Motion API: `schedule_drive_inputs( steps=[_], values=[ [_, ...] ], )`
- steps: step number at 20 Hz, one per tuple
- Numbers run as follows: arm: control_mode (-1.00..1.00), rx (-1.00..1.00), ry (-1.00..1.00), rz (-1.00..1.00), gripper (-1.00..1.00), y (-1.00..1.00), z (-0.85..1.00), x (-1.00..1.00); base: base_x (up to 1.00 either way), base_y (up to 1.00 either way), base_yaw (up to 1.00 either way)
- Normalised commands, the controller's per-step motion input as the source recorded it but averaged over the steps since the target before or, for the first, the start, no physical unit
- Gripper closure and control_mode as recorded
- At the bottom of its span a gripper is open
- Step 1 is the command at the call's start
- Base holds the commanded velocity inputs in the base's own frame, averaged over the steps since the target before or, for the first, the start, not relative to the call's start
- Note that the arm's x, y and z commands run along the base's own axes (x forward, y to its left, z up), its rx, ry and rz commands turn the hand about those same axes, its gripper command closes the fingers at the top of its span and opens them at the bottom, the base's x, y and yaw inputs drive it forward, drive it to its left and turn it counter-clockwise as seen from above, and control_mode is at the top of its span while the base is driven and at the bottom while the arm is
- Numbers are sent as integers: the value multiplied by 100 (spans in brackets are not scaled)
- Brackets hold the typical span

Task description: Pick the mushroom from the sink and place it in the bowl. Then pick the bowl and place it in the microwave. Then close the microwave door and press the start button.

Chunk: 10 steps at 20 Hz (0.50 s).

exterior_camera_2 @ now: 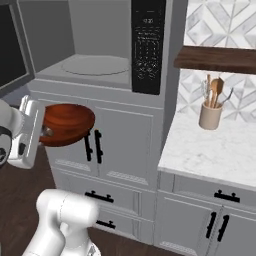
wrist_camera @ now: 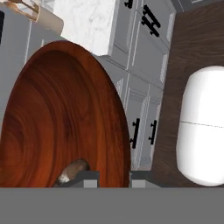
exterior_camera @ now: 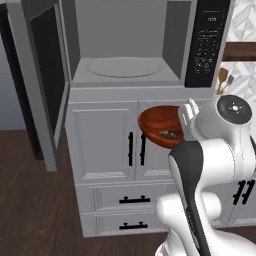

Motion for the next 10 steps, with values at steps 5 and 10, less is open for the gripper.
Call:
schedule_drive_inputs(
  steps=[5,10],
  values=[
    [100,0,0,0,100,0,0,0,38,26,-8],
    [100,0,0,0,100,0,0,0,40,0,-8]
  ],
)
